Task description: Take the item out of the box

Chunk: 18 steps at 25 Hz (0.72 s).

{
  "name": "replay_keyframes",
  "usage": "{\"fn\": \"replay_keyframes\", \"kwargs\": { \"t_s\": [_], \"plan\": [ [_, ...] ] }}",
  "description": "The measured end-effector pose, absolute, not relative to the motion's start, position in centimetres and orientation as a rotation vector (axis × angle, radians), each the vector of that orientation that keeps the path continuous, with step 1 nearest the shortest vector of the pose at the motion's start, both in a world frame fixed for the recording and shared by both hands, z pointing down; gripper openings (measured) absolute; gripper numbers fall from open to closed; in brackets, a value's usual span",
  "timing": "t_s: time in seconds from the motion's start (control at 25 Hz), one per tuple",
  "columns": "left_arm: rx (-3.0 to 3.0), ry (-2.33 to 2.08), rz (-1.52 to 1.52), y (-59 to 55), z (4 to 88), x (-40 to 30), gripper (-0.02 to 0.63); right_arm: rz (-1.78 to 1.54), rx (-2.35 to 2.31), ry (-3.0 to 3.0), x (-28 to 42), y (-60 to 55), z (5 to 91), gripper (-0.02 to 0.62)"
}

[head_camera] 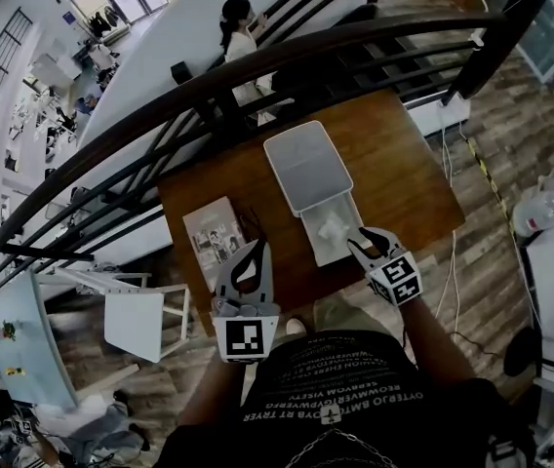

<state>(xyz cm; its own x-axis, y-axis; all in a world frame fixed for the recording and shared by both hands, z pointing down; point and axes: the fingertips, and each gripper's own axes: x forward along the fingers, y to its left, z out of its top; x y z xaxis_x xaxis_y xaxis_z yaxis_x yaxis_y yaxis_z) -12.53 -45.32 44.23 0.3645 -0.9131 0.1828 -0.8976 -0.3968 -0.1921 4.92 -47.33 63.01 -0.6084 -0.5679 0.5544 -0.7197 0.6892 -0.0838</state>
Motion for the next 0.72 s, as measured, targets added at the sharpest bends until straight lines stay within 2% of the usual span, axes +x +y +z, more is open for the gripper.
{"fn": "replay_keyframes", "kwargs": {
  "t_s": [0.56, 0.72],
  "plan": [
    [-2.546, 1.779, -0.438, -50.3, 46.7, -11.4, 0.005, 0.489, 0.676, -2.275, 3.5, -50.0, 74.5, 0.163],
    [-2.536, 1.762, -0.487, -50.9, 47.1, -11.9, 0.005, 0.512, 0.588, -2.236, 1.9, -50.0, 76.6, 0.187]
  ]
}}
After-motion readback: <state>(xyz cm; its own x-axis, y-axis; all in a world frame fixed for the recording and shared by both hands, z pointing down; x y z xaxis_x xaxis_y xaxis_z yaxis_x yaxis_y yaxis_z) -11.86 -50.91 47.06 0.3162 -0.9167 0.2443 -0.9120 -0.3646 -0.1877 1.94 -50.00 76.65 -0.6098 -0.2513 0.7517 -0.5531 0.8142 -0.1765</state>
